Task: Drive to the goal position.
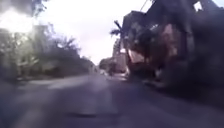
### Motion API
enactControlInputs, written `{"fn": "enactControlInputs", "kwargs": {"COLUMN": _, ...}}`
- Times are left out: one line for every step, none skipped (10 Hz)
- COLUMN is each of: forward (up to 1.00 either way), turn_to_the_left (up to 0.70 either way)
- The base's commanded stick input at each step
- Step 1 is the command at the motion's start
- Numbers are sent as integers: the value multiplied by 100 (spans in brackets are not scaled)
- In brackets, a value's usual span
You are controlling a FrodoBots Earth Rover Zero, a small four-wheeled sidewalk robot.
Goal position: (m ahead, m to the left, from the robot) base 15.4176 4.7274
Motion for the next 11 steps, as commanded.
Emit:
{"fn": "enactControlInputs", "kwargs": {"forward": 70, "turn_to_the_left": 0}}
{"fn": "enactControlInputs", "kwargs": {"forward": 70, "turn_to_the_left": 0}}
{"fn": "enactControlInputs", "kwargs": {"forward": 70, "turn_to_the_left": 0}}
{"fn": "enactControlInputs", "kwargs": {"forward": 70, "turn_to_the_left": 0}}
{"fn": "enactControlInputs", "kwargs": {"forward": 70, "turn_to_the_left": 0}}
{"fn": "enactControlInputs", "kwargs": {"forward": 70, "turn_to_the_left": 0}}
{"fn": "enactControlInputs", "kwargs": {"forward": 70, "turn_to_the_left": 0}}
{"fn": "enactControlInputs", "kwargs": {"forward": 70, "turn_to_the_left": 0}}
{"fn": "enactControlInputs", "kwargs": {"forward": 70, "turn_to_the_left": 0}}
{"fn": "enactControlInputs", "kwargs": {"forward": 70, "turn_to_the_left": 0}}
{"fn": "enactControlInputs", "kwargs": {"forward": 70, "turn_to_the_left": 0}}
